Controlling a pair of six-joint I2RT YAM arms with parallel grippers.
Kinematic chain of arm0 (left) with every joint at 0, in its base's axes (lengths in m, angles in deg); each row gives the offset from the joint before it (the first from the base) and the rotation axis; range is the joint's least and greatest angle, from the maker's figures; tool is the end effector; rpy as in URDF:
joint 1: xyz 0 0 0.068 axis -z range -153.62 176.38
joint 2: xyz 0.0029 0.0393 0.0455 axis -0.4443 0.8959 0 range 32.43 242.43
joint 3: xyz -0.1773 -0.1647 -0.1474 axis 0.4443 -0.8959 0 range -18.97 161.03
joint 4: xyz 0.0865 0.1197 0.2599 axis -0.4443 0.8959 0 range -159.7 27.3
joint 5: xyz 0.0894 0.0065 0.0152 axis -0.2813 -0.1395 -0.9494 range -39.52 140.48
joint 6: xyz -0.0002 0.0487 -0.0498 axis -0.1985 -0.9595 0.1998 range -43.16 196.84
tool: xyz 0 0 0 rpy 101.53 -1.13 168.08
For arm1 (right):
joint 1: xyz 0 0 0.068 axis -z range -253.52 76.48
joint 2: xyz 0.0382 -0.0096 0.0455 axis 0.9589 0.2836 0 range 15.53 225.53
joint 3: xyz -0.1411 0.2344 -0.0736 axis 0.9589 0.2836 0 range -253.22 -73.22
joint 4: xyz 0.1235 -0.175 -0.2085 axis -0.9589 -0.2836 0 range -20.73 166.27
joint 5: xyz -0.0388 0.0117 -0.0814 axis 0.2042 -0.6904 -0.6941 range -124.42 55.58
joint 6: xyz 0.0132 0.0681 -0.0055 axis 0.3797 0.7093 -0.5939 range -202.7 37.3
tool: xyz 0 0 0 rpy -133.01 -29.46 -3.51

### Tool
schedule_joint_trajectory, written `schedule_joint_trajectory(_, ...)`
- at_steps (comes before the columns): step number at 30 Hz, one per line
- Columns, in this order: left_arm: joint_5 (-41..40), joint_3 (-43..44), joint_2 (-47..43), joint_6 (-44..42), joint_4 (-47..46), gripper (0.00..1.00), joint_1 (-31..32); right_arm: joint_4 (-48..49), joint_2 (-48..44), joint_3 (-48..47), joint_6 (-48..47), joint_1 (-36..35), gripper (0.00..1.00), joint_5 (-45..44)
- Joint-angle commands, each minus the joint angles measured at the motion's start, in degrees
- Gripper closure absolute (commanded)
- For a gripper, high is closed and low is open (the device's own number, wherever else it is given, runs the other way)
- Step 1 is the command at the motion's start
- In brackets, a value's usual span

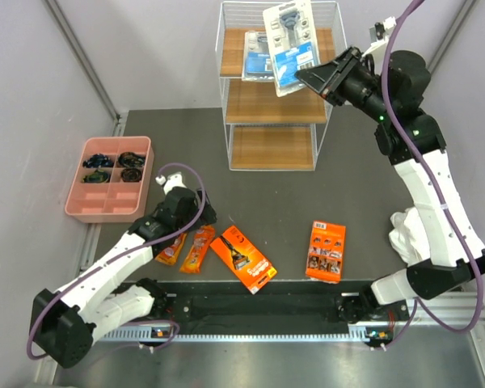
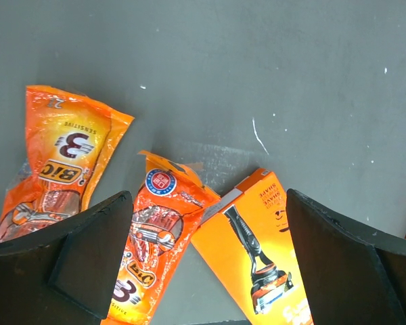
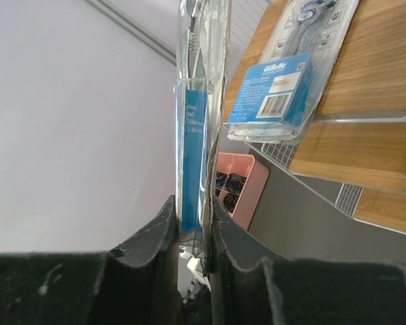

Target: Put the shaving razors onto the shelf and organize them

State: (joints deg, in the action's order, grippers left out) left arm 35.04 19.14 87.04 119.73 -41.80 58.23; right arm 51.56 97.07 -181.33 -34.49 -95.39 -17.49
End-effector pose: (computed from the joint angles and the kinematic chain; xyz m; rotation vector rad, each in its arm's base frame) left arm 0.2141 -0.1152 0.2243 -0.3566 2.3087 -0.3438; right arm 0.3052 0.1402 0.5705 0.1287 1.6613 1.1776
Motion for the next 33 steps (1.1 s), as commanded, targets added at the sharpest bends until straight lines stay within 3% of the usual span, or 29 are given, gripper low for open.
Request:
schedule_joint_trajectory(1,1.7,-0.1,0.1,-1.2,-3.1,0.01,-0.1,3.6,0.4,-1.2,1.6,0.4,1.00,1.2)
schedule_joint_trajectory(33,6.7,-1.3,1.8,-1.1,-5.2,0.01,-0.1,2.8,7.8,-4.8,7.7,6.7,1.00,0.8)
